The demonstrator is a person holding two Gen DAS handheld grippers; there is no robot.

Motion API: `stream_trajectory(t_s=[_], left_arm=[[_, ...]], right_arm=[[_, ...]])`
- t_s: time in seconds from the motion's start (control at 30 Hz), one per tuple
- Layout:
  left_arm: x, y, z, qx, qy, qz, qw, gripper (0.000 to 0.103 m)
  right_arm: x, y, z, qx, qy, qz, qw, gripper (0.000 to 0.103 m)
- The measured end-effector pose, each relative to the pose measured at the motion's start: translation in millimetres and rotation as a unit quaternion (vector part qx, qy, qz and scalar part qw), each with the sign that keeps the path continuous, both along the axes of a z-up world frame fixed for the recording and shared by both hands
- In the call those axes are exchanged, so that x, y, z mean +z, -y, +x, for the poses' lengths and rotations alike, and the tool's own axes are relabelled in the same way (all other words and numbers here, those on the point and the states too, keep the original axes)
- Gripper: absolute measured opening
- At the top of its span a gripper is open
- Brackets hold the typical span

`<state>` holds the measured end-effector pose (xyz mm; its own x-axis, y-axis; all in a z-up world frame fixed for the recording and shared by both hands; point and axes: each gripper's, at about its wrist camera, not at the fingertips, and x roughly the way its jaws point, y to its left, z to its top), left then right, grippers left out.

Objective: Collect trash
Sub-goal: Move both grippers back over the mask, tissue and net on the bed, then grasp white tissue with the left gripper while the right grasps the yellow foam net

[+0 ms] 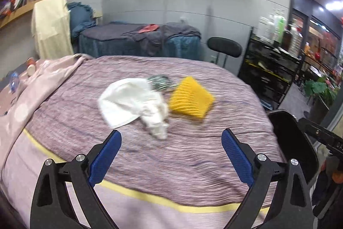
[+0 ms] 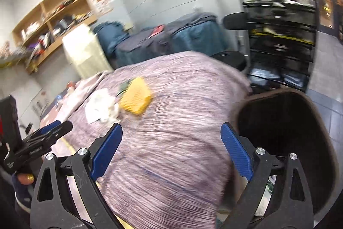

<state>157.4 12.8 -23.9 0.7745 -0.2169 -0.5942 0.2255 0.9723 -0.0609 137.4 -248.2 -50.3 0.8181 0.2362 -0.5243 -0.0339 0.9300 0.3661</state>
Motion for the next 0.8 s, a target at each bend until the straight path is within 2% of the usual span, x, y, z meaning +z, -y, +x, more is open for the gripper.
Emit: stream_trajectory(t_s=[0.2, 0.4, 0.6, 0.7, 0.8], left_arm=[[-18.3, -58.6, 18.1, 0.044, -0.034, 0.0, 0.9984, 0.093], [-27.6, -91.2, 44.7, 0.062, -0.062, -0.025, 0.9959, 0.093], [-31.1, -94.5, 74.5, 0.061, -0.075, -0.04, 0.9945, 0.09], [-29.4, -77.9, 83.0, 0.035, -0.078, -0.043, 0.9954, 0.085], [-30.4, -51.9, 93.9, 0.003, -0.08, -0.025, 0.9965, 0.082]], right_arm=[[-0.5, -54.0, 39.2, 0.063, -0.023, -0.034, 0.997, 0.092], [-6.8, -95.7, 82.1, 0.101, -0.042, -0.084, 0.99, 0.092], [-19.5, -116.3, 136.9, 0.107, -0.071, -0.112, 0.985, 0.092], [-24.6, -120.7, 162.5, 0.099, -0.083, -0.126, 0.984, 0.092], [-31.5, -123.3, 187.6, 0.097, -0.1, -0.133, 0.981, 0.092]])
